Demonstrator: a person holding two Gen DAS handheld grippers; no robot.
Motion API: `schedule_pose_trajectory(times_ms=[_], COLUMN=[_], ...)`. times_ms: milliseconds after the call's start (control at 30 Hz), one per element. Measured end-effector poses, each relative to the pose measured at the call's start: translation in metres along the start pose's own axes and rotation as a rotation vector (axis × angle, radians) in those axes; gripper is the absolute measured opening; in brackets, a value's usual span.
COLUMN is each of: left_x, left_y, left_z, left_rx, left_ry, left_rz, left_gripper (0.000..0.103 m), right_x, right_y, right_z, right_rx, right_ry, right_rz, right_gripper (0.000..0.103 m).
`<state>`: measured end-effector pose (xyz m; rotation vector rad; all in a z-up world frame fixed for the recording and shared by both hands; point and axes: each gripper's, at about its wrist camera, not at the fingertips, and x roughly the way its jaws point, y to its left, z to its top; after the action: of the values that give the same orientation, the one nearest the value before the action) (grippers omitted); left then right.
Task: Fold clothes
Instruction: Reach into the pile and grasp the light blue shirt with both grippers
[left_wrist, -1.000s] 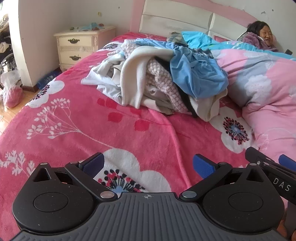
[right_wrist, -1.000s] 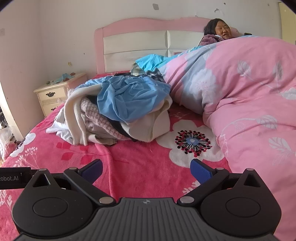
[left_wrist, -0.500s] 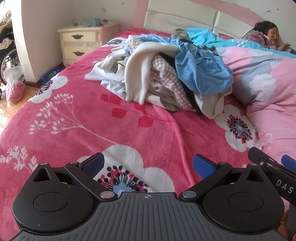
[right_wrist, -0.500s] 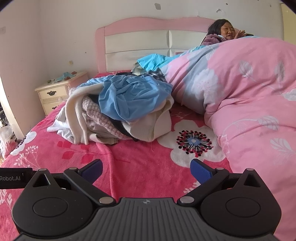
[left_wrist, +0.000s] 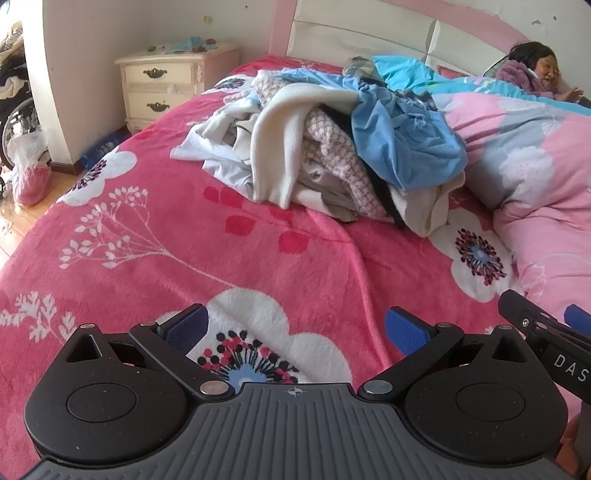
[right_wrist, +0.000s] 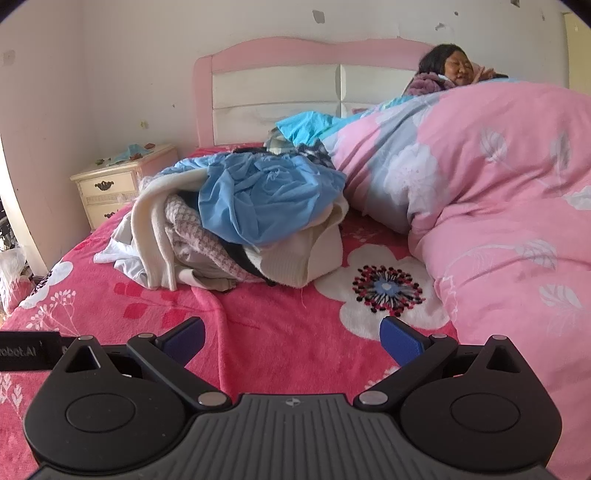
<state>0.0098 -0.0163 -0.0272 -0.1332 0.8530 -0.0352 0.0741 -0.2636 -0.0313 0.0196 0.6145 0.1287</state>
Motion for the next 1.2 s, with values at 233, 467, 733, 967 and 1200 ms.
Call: schedule_pose_trajectory(times_ms=[233, 467, 733, 967, 1200], left_x=[0.007, 0.046, 0.123, 0.193, 0.223], left_y=[0.004, -0.003, -0.051, -0.092, -0.105], left_z=[0.024, 0.065, 0.124, 0.151, 0.152], left_rx=[0.040, 0.107, 0.159, 0.184, 0.177], left_ry=[-0.131, -0.275, -0.335, -0.249, -0.201], left_rz=[-0.033, -0.051, -0.151, -0.172, -0.163], left_gripper=[0.103, 0.103, 0.102, 0.067, 0.043], right_x=[0.023, 0.104, 0.218, 0.291, 0.308], right_y=[-0.016, -0.020, -0.019, -0.019, -0.024], right_z=[0.037, 0.089, 0.133, 0.153, 0.140], right_rx=[-0.105, -0.185, -0.230, -0.257, -0.239], right_ry=[-0.128, -0.243, -0.209, -0.166, -0.133], right_rz=[0.058, 0.117, 0.157, 0.146, 0.172], right_gripper=[0.103, 0.103, 0.093, 0.092, 0.039])
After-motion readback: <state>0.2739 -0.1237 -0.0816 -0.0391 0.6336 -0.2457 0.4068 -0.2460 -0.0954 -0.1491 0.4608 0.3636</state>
